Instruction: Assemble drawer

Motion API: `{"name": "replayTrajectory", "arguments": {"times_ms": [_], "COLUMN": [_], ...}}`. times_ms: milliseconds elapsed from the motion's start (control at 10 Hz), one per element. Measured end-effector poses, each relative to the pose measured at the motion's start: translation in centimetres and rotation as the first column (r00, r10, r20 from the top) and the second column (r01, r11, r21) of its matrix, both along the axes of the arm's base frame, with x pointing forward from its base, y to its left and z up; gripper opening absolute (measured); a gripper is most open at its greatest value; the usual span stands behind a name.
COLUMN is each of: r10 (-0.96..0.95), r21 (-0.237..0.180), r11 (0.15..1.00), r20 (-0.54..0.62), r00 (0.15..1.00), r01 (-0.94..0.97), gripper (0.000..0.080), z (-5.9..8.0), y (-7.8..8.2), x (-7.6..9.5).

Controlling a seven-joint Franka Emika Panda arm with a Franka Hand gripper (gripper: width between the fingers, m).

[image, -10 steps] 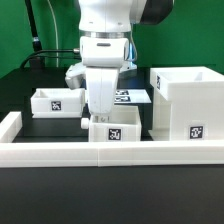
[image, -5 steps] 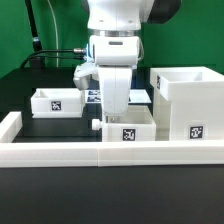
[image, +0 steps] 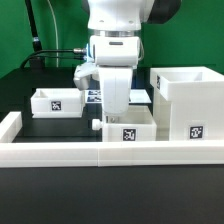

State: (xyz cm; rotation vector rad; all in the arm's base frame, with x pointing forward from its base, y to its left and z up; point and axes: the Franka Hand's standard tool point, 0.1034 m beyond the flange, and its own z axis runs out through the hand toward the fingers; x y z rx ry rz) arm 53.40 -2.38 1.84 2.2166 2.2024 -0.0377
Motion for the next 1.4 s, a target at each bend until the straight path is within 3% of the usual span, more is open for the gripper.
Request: {"name": "replayTrajectory", "arguments": {"times_ms": [300,1400], "r10": [0.003,-0.008], "r21": [0.002,0.007], "r11": [1.0,1.0], "r20": [-0.013,-0.002], "r00": [1.0,1.0], "r01": [-0.003,0.008], "gripper": [0.0042,0.0042], "z": [0.13,-0.45], "y": [0.33,0.62], "x": [0.96,0.84]}}
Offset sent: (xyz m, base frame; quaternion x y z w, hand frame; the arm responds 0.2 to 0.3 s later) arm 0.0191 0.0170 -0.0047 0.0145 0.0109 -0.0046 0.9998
